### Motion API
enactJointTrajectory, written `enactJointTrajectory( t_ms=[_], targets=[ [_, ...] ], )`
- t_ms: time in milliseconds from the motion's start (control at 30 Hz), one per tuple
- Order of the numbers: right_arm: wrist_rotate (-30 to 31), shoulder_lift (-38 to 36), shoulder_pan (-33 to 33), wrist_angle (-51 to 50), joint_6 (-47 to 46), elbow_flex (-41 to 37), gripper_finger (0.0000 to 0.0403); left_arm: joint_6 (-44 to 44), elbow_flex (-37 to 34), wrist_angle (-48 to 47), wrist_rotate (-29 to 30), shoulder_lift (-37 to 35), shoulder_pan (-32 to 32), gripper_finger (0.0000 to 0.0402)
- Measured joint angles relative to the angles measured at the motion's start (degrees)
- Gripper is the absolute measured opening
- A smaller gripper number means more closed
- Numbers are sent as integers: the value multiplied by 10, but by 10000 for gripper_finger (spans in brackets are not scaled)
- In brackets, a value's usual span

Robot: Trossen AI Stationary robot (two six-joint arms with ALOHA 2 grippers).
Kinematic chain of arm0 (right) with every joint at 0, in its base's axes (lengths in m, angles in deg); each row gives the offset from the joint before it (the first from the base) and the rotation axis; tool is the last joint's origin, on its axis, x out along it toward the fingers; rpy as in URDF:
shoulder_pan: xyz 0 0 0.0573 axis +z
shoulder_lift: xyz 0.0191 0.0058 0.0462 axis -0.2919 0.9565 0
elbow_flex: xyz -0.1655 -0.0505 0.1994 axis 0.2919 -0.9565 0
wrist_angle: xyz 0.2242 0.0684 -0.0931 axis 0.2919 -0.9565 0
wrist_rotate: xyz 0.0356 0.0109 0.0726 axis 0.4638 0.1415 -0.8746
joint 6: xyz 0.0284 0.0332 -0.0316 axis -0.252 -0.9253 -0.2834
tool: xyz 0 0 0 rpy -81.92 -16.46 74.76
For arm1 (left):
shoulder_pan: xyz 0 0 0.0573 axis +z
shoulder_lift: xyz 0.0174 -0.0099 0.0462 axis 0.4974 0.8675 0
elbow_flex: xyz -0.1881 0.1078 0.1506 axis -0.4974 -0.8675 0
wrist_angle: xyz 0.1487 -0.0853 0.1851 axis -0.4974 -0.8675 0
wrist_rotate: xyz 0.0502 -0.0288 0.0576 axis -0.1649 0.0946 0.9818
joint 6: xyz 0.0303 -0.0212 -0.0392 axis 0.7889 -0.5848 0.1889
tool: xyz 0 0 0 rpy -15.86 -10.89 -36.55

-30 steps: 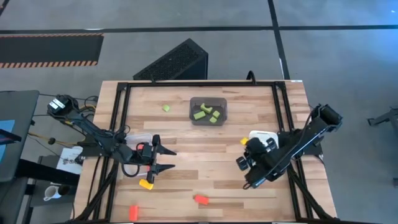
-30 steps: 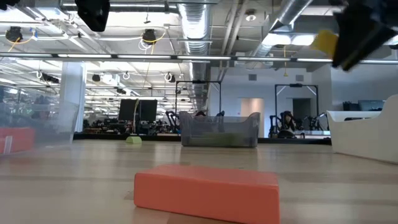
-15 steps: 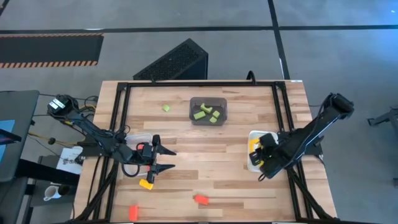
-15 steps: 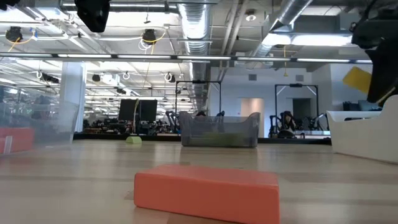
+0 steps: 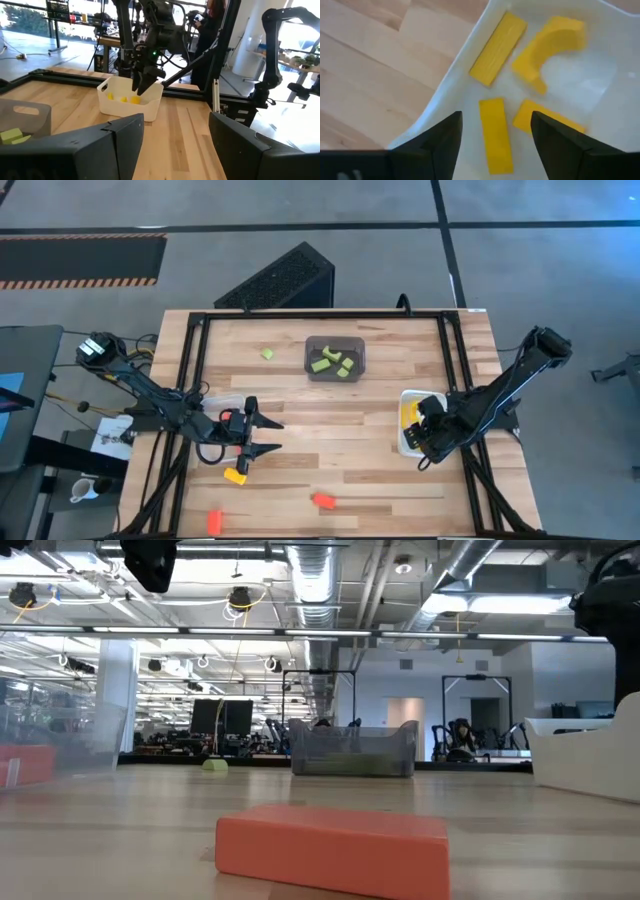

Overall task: Sort & place blocks by color
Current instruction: Put the yellow block into the white bin, then put the orange block into the transparent bin

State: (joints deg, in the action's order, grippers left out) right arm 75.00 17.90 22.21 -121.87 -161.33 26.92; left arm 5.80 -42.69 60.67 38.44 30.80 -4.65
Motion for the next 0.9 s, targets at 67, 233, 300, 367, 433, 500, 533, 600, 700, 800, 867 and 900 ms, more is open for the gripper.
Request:
enactJointTrajectory(
  t_ms=[67, 233, 300, 367, 433, 500, 533, 600, 700, 800, 867, 900],
  targets=[
    [1, -3, 0, 0, 2, 10, 259, 0, 0, -1, 0, 0, 0, 209],
    [74, -3, 2, 33, 85, 65, 259, 0, 0, -2, 1, 0, 0, 209],
    [111, -1, -1, 63, 143, 91, 260, 0, 0, -2, 4, 0, 0, 209],
    [145, -1, -4, 118, 215, 111, 260, 0, 0, -2, 6, 0, 0, 209],
    [178, -1, -8, 203, 305, 124, 260, -1, 0, -2, 6, 0, 0, 209],
    [197, -1, -12, 306, 407, 125, 260, -1, 0, -2, 6, 0, 0, 209],
    [199, -1, -14, 355, 456, 125, 260, -4, 0, -2, 6, 0, 0, 209],
    [200, 10, -19, 447, 539, 126, 260, -9, 0, -2, 6, 0, 0, 209],
    [195, 35, -24, 533, 628, 124, 260, -10, 0, -2, 4, 0, 0, 209],
    [180, 66, -30, 591, 663, 126, 260, -10, 0, -4, 4, 0, 0, 209],
    [164, 90, -33, 607, 666, 125, 260, -10, 0, -5, 4, 0, 0, 209],
    [156, 103, -35, 616, 666, 125, 260, -10, 0, -7, 4, 0, 0, 209]
  ],
)
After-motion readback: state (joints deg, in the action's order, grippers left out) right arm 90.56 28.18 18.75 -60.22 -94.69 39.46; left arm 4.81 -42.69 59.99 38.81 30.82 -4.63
